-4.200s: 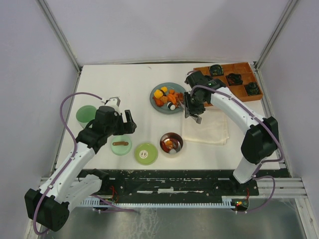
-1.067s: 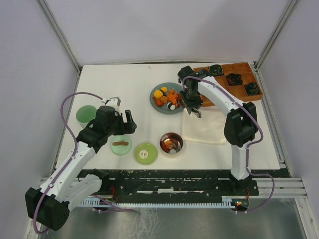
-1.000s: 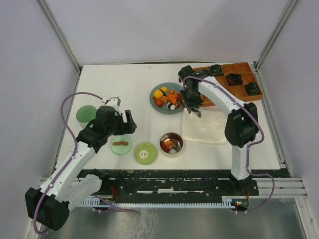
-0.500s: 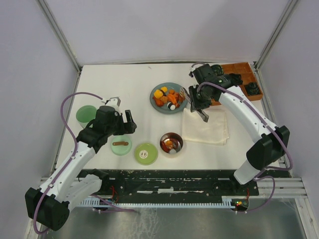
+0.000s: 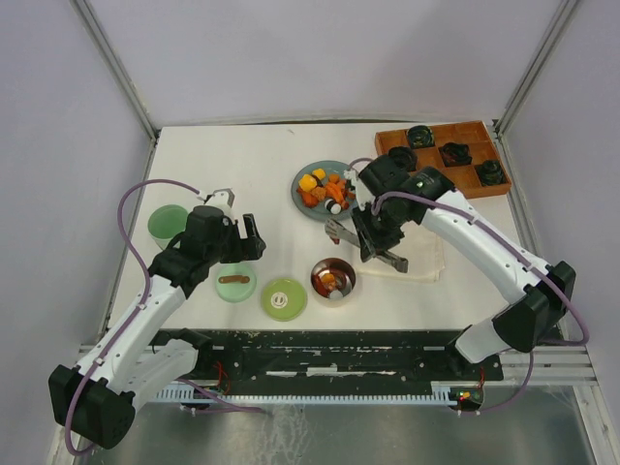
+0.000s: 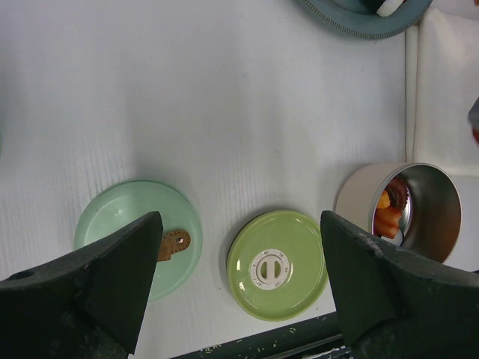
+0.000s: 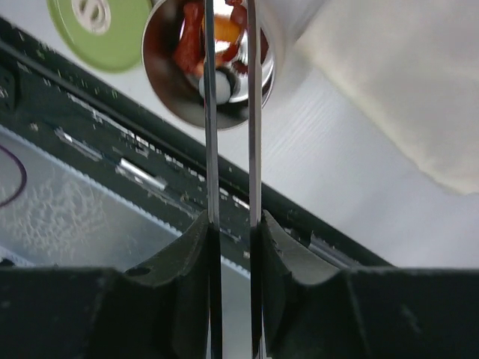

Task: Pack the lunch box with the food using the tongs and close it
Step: Place the fake food in the packing box.

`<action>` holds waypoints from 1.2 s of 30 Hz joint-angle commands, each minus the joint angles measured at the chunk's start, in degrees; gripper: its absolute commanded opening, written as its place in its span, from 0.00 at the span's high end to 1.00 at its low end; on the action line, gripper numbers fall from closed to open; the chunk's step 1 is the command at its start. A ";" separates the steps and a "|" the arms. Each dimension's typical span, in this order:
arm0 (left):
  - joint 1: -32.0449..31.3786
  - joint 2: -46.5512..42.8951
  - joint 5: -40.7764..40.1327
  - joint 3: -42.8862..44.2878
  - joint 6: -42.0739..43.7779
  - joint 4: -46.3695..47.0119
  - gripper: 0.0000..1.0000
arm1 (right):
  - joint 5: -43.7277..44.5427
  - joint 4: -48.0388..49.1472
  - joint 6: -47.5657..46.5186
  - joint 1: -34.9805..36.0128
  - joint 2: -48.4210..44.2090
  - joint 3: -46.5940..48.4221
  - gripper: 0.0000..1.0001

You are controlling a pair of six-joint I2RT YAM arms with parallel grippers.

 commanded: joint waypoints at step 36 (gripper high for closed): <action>0.20 -0.37 0.81 0.33 -0.66 2.78 0.08 | 1.14 3.55 3.51 12.10 -5.93 -10.05 0.53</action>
